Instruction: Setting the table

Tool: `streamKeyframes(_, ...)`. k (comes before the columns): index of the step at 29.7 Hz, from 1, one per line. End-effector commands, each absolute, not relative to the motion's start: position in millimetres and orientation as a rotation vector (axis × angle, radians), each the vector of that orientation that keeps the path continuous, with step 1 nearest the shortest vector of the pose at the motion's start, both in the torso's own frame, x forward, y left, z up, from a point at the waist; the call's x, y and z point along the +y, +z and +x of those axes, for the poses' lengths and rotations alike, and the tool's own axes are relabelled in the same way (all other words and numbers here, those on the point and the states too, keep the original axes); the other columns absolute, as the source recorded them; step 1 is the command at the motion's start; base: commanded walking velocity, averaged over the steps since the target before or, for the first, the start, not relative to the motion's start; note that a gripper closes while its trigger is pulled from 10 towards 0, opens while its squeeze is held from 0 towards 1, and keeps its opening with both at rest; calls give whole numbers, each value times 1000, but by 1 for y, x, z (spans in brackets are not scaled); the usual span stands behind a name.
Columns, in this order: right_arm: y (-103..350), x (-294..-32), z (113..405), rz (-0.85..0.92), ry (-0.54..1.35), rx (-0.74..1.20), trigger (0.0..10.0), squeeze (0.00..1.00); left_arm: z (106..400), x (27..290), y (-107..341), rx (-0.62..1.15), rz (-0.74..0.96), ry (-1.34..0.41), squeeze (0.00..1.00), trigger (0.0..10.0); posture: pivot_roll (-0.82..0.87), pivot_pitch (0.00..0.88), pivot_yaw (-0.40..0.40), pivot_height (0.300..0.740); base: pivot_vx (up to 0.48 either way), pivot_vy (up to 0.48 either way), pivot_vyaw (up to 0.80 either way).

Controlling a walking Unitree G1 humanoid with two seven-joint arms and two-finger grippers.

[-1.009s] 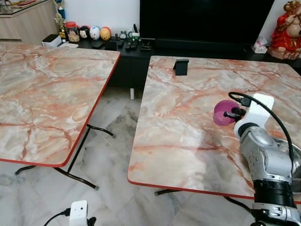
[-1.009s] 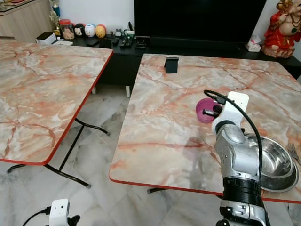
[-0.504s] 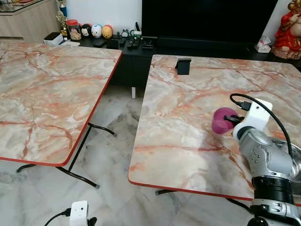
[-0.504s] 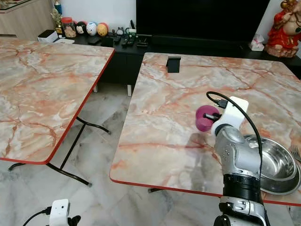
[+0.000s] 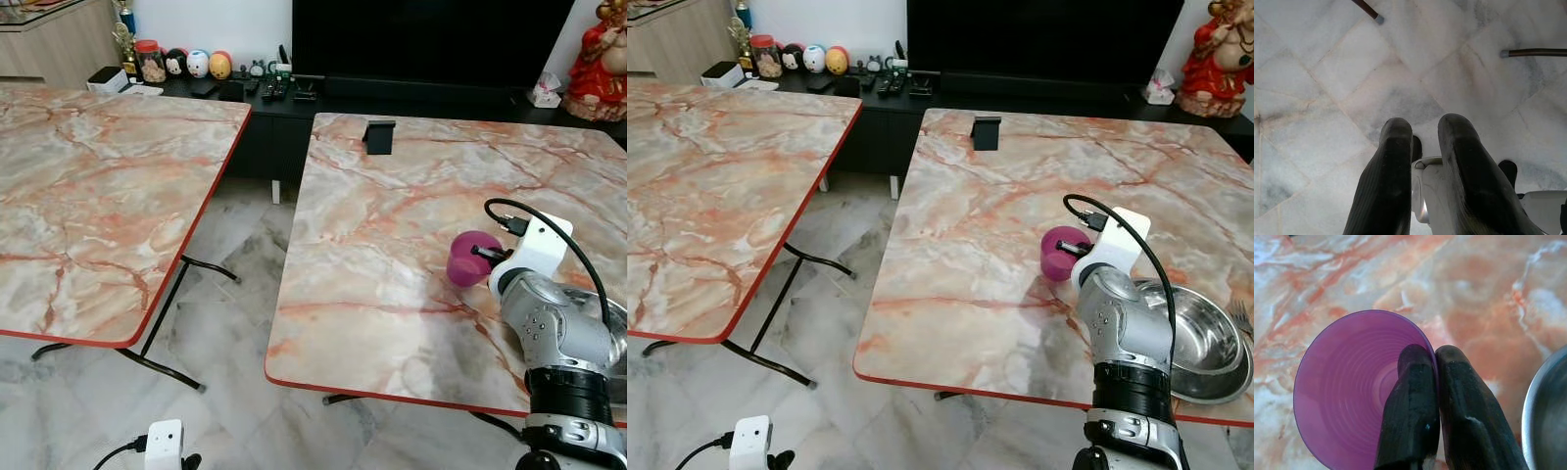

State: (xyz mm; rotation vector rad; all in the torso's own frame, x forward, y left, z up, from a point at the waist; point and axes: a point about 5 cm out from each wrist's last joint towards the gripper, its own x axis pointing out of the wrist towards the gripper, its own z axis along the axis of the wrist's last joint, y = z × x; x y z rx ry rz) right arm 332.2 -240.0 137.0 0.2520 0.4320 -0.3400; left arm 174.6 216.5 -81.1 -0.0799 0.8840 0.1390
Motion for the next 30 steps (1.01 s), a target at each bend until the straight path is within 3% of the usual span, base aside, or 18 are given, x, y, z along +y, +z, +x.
streamKeyframes(1, 138, -240, 333, 273, -339, 434, 10000, 0, 170, 218, -83, 912, -69, 138, 0, 10000, -5, 0, -36, 740, 0, 0, 0)
streamKeyframes(8, 137, -241, 332, 282, -358, 437, 10000, 0, 170, 218, -83, 913, -69, 140, 0, 10000, -4, 0, -35, 740, 0, 0, 0)
streamKeyframes(9, 136, -241, 332, 289, -361, 439, 10000, 137, 170, 219, -83, 914, -68, 141, 0, 10000, -4, 0, -35, 740, 0, 0, 0)
streamKeyframes(11, 136, -241, 332, 291, -362, 439, 10000, 137, 170, 219, -83, 914, -68, 141, 0, 10000, -4, 0, -35, 740, 0, 0, 0)
streamKeyframes(12, 136, -241, 332, 296, -362, 438, 10000, 1000, 169, 219, -83, 914, -69, 141, 0, 10000, -4, 0, -35, 740, 0, 0, 0)
streamKeyframes(15, 136, -240, 332, 303, -363, 438, 10000, 1000, 169, 219, -84, 915, -69, 141, 0, 10000, -3, 0, -34, 740, 0, 0, 0)
streamKeyframes(16, 136, -240, 332, 304, -363, 439, 10000, 918, 169, 220, -84, 916, -69, 141, 0, 10000, -3, 0, -33, 740, 0, 0, 0)
streamKeyframes(17, 136, -240, 332, 305, -363, 439, 10000, 620, 169, 220, -84, 916, -68, 141, 0, 10000, -3, 0, -34, 740, 0, 0, 0)
streamKeyframes(18, 136, -240, 332, 306, -363, 438, 10000, 0, 169, 220, -84, 916, -68, 141, 0, 10000, -3, 0, -34, 740, 0, 0, 0)
streamKeyframes(30, 140, -241, 334, 313, -373, 406, 10000, 0, 171, 219, -83, 910, -64, 140, 0, 10000, -2, 0, -33, 740, 0, 0, 0)
